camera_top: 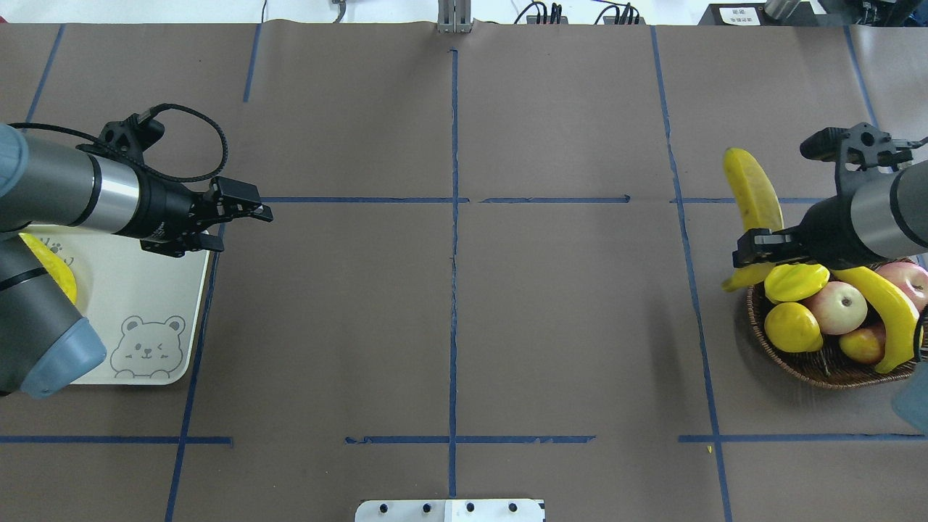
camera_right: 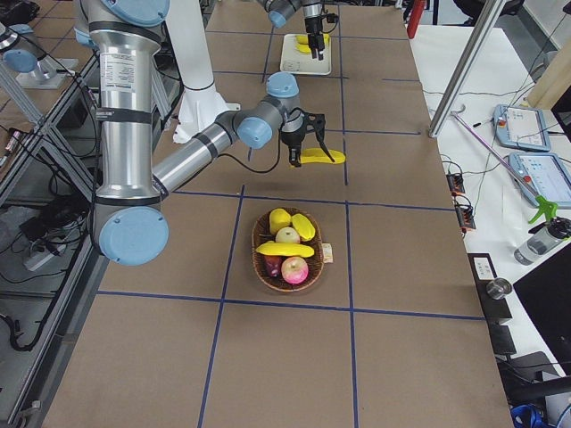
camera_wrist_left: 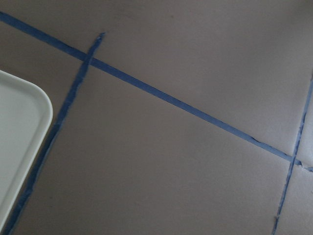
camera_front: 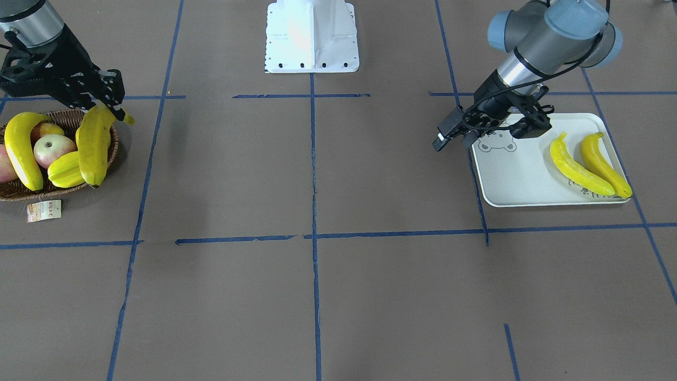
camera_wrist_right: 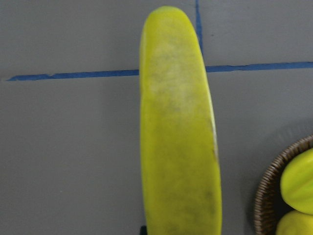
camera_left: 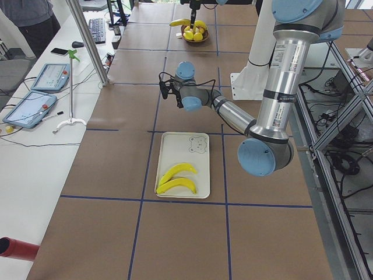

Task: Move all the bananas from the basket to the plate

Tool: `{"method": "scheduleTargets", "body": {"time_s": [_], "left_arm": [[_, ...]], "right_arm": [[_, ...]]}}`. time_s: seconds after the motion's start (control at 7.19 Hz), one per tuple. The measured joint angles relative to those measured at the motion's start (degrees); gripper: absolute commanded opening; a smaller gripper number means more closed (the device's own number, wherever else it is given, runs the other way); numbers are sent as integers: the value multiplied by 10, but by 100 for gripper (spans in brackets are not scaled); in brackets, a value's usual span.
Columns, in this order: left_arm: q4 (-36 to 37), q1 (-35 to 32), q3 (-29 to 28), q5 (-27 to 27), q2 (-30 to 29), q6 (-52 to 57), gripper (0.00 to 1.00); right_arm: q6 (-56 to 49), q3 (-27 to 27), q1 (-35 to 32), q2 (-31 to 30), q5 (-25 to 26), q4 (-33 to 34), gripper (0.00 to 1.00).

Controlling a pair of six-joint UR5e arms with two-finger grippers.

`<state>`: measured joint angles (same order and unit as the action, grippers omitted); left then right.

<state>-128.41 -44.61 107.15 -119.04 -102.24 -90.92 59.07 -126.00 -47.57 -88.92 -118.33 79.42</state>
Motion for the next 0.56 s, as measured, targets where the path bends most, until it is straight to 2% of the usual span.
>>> {"method": "scheduleTargets", "body": {"time_s": [0.28,0.42,0.56], "left_arm": [[-1,13,-1,5,-49,-12,100],[-2,20,-3,6,-72,-23,100],[-2,30,-7,7,-93,-28,100]], "right_arm": [[74,30,40,72,-15,-43,2],[127,38,73,91,-2,-89,2],[167,46,111,103,32,-137,1]]}}
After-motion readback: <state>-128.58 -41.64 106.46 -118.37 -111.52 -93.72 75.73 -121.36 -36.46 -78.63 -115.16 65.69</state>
